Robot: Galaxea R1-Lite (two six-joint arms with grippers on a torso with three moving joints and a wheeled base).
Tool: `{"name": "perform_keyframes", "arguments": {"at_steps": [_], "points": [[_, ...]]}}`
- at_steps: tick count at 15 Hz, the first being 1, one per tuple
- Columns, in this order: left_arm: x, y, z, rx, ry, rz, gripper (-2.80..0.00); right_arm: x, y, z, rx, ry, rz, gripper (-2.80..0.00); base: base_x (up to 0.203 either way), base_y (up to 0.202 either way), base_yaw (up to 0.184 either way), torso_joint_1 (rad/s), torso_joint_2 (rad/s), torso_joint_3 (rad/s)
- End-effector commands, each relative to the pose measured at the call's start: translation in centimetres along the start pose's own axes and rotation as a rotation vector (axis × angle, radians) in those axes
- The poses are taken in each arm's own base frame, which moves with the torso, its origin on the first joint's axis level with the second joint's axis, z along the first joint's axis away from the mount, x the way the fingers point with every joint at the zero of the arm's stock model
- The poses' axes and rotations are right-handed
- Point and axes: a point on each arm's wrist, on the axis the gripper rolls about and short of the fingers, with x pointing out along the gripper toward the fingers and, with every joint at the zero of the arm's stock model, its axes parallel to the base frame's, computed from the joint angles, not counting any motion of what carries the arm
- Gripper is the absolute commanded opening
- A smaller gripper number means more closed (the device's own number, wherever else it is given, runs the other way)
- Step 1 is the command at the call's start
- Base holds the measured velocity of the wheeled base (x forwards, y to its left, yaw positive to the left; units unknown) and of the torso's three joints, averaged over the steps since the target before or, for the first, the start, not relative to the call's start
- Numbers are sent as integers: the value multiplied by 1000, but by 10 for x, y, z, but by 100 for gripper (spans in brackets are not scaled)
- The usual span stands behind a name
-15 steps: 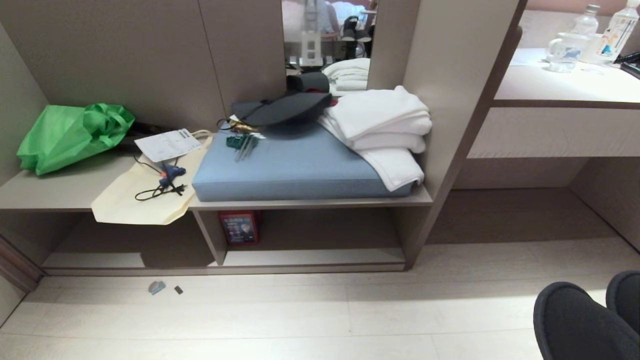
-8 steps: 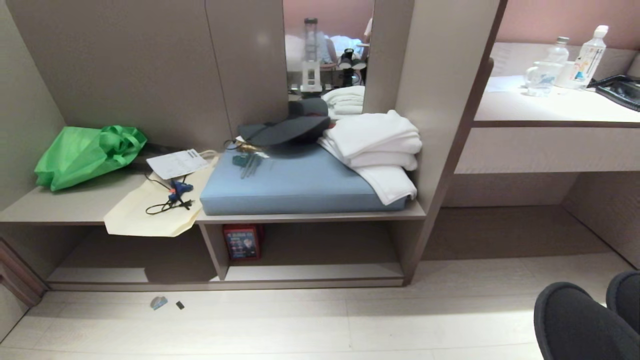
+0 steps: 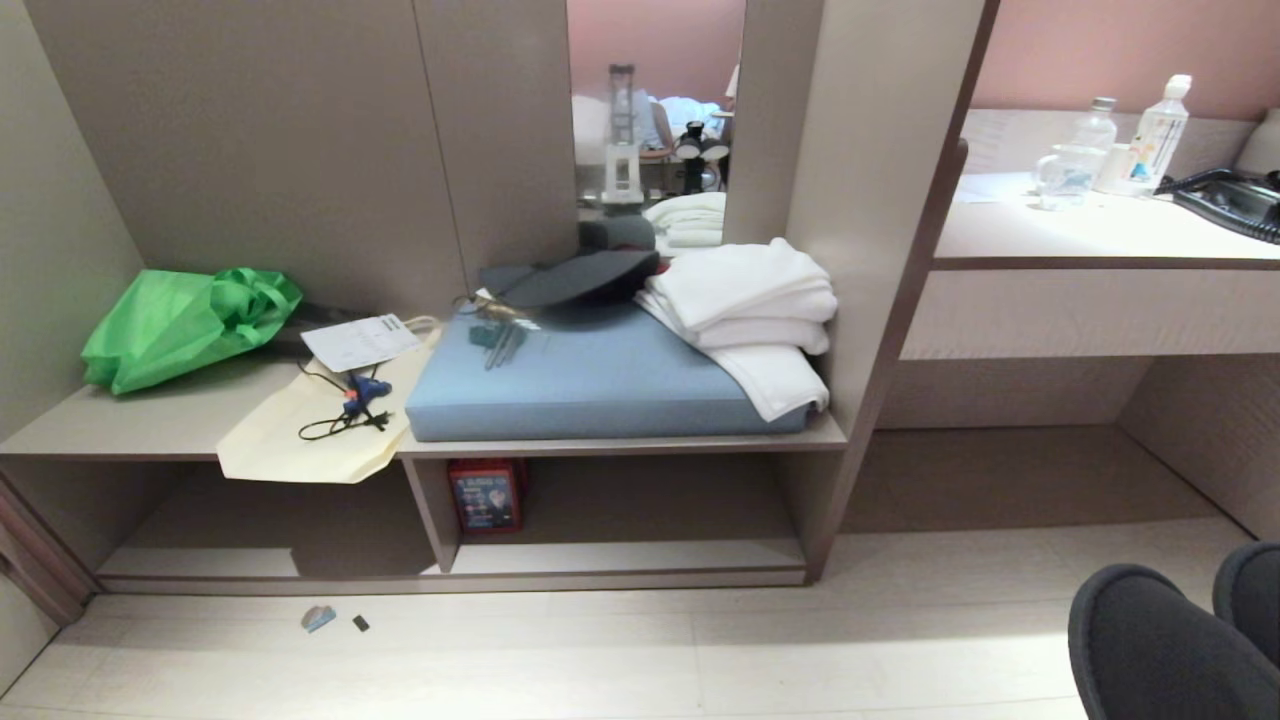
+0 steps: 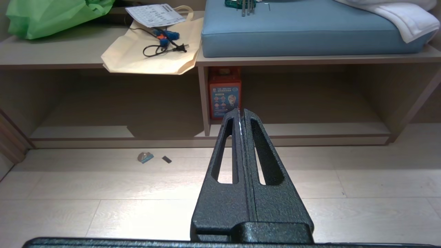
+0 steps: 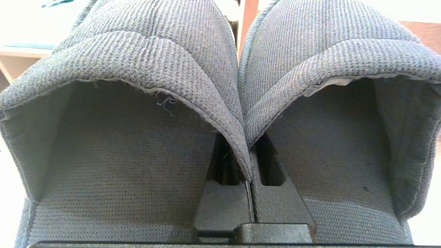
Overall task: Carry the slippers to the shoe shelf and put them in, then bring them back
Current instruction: Place the slippers on the floor
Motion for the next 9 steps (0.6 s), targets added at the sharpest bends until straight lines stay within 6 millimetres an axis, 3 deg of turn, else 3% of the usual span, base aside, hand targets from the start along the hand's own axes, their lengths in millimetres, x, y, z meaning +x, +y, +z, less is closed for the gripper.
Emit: {"name": "perform_keyframes", "arguments": {"at_steps": [1,5,9], "points": [[0,0,0,0,1,1,-280,0,0,0,0,-1,0,-280,0,0,0,0,0,0],[0,0,0,0,1,1,-280,0,0,0,0,-1,0,-280,0,-19,1,2,1,2],[0,0,0,0,1,1,-280,0,0,0,-2,-1,0,-280,0,-182,3,3,2,3]]}}
